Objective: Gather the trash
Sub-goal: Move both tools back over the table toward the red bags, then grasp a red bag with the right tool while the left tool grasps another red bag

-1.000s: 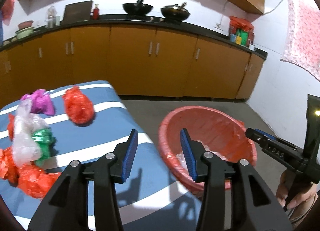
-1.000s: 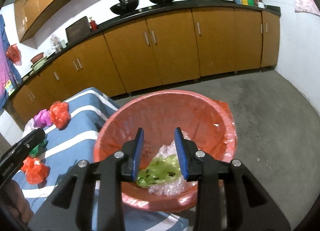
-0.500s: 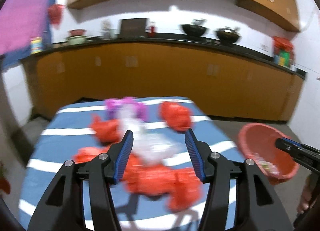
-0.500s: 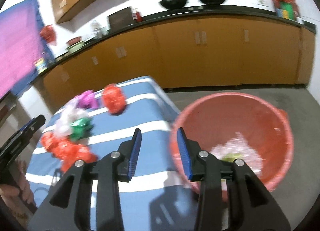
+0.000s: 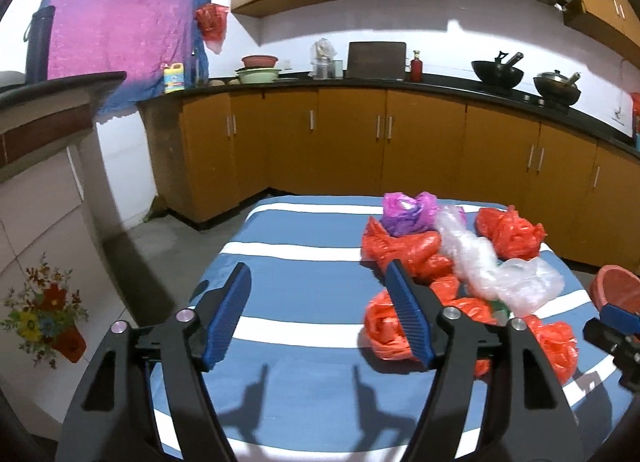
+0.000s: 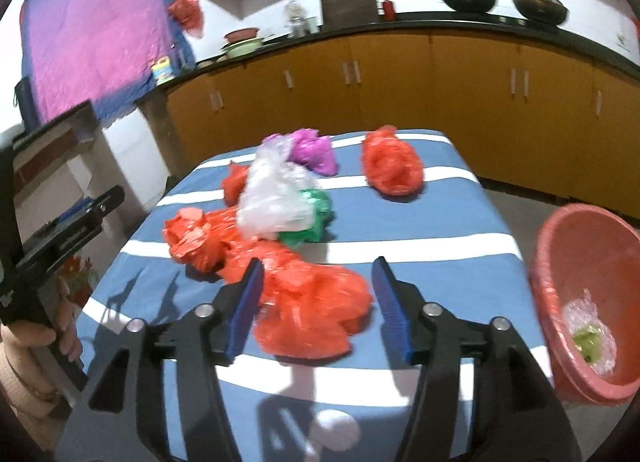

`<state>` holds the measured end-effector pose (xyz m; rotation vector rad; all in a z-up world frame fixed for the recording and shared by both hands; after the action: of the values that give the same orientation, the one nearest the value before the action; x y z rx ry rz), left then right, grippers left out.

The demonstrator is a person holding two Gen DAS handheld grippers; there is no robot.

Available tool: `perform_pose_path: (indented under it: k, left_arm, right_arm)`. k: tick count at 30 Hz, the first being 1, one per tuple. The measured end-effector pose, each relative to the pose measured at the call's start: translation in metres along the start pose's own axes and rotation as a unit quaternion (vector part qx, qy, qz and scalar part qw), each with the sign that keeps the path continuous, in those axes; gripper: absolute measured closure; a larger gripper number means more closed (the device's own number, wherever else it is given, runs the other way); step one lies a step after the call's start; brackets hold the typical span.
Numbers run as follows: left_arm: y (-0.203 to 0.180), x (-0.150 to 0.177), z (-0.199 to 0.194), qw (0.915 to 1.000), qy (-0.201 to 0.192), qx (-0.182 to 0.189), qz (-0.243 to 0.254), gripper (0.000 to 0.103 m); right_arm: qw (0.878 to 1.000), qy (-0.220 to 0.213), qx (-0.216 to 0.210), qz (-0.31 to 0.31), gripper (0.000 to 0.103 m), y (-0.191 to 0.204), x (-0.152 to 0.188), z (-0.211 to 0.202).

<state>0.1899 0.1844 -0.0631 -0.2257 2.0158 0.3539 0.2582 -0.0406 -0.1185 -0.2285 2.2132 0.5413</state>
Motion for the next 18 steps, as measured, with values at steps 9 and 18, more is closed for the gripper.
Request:
perform_pose_path:
  k: [9,18]
  left_arm:
    - [0.001,0.014,0.012,0.9999,0.016,0.006,-0.003,0.028]
    - [-0.009,0.02,0.021,0.9993,0.029,0.021,0.004,0.028]
  right_arm:
    - [0.999,0.034,0.029,-0.03,0.035,0.003,0.014,0.034]
    - [0.997,0.064,0.036,-0.033,0.088,-0.01,0.025,0.044]
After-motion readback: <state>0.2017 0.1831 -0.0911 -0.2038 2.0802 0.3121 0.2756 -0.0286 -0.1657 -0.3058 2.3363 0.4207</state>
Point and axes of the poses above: each gripper's, at about its wrist camera, not at the fingertips, and z roughly the way its jaws point, y to its left, x to its underside, the point moved 6 cm from there along z, roughly the way its jaws point, and after that the axes turned 9 degrees about z, right-handed, at the moved point
